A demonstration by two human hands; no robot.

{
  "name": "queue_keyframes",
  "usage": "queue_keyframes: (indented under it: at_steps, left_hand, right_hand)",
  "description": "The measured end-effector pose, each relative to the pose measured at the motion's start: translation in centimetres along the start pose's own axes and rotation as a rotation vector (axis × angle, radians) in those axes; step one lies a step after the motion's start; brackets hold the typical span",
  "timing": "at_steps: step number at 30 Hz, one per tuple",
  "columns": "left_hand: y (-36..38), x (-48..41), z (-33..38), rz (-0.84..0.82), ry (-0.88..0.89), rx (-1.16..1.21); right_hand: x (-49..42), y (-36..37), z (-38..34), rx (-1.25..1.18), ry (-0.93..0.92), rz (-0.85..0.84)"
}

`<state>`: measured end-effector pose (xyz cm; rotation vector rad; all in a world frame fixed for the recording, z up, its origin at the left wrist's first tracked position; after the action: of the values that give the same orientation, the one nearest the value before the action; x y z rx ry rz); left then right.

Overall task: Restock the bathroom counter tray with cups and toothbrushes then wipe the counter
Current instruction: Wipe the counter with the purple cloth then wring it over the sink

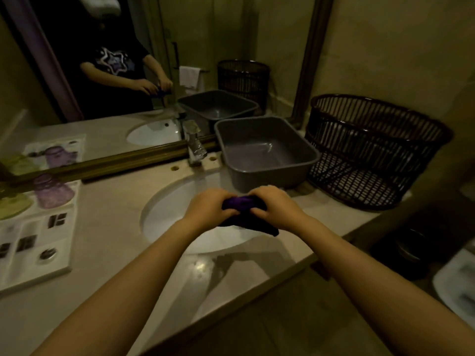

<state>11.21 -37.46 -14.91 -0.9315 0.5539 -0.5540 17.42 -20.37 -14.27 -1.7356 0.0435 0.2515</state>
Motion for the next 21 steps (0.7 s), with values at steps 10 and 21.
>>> queue_keyframes:
  at_steps: [10, 21]
  left_hand:
    - [1.1, -12.7, 4.5, 0.080, 0.087, 0.018]
    - [5.3, -24.8, 1.2, 0.084, 0.015, 0.135]
  right_hand:
    - [-4.0, -4.8, 10.9, 0.051, 0.071, 0.114]
    - [-13.2, -3.0, 20.4, 0.037, 0.139, 0.043]
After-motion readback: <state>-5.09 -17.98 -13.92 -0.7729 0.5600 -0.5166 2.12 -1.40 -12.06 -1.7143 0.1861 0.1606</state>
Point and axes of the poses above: each hand's wrist, its own x-axis away from the middle knuckle, its own y-axis out of the palm, z = x × y, the point moved 1 cm from there along -x, towards the middle knuckle, and after that the axes turned 8 degrees about x, right-handed, at the moved point
